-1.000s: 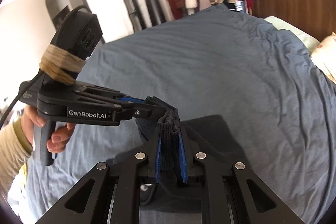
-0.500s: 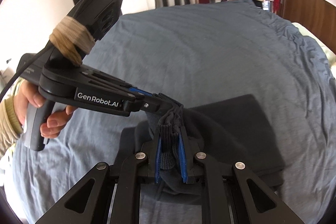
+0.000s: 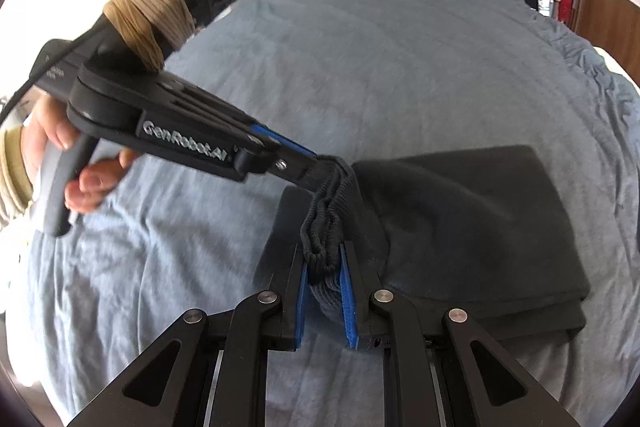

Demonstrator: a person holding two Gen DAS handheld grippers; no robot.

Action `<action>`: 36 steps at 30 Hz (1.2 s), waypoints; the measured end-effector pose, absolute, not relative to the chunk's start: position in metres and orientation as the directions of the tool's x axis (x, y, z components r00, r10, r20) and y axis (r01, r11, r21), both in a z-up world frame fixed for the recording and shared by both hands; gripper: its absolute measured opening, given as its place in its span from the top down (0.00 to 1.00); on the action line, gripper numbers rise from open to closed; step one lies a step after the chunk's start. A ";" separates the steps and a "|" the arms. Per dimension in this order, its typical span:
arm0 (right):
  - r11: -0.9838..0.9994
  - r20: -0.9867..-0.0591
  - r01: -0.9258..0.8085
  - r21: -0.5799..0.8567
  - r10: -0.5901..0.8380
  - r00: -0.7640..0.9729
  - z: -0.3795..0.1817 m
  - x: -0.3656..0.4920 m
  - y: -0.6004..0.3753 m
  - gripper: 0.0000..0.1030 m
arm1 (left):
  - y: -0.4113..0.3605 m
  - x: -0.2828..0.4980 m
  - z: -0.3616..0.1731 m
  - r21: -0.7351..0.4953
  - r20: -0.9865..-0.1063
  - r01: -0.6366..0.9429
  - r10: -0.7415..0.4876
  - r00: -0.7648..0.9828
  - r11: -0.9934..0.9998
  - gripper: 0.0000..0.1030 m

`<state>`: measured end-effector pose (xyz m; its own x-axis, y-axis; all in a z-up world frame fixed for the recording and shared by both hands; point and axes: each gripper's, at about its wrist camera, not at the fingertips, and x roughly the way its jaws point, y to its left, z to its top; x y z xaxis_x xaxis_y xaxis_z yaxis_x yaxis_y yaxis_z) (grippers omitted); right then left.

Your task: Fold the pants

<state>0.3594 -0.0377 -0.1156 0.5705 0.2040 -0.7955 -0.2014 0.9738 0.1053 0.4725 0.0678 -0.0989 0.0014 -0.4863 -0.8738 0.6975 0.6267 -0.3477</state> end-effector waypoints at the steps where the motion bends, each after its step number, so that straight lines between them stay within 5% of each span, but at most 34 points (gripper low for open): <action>1: 0.973 -0.798 -0.207 0.107 0.208 0.565 -0.118 0.358 -0.036 0.84 | 0.075 0.473 -0.100 -0.351 -0.874 0.676 -0.485 0.011 0.648 0.83; 13: 0.969 -0.812 -0.231 0.087 0.203 0.547 -0.130 0.350 -0.030 0.83 | 0.116 0.456 -0.109 -0.620 -0.734 0.369 -0.678 0.038 0.692 0.67; 20: 0.955 -0.809 -0.265 0.133 0.259 0.527 -0.137 0.340 -0.024 0.76 | 0.105 0.451 -0.119 -0.617 -0.750 0.340 -0.662 0.019 0.709 0.51; 29: 0.922 -0.799 -0.321 0.215 0.355 0.486 -0.141 0.330 -0.020 0.74 | 0.084 0.454 -0.129 -0.544 -0.804 0.368 -0.594 0.031 0.754 0.48; 36: 0.971 -0.727 -0.167 0.171 0.239 0.643 -0.107 0.331 -0.052 0.74 | 0.087 0.460 -0.136 -0.571 -0.794 0.317 -0.608 0.020 0.757 0.48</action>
<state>0.3305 -0.0521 -0.1074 0.6433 0.2391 -0.7273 -0.1671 0.9709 0.1714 0.4602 0.0868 -0.1357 0.0202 -0.6078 -0.7938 0.3175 0.7568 -0.5713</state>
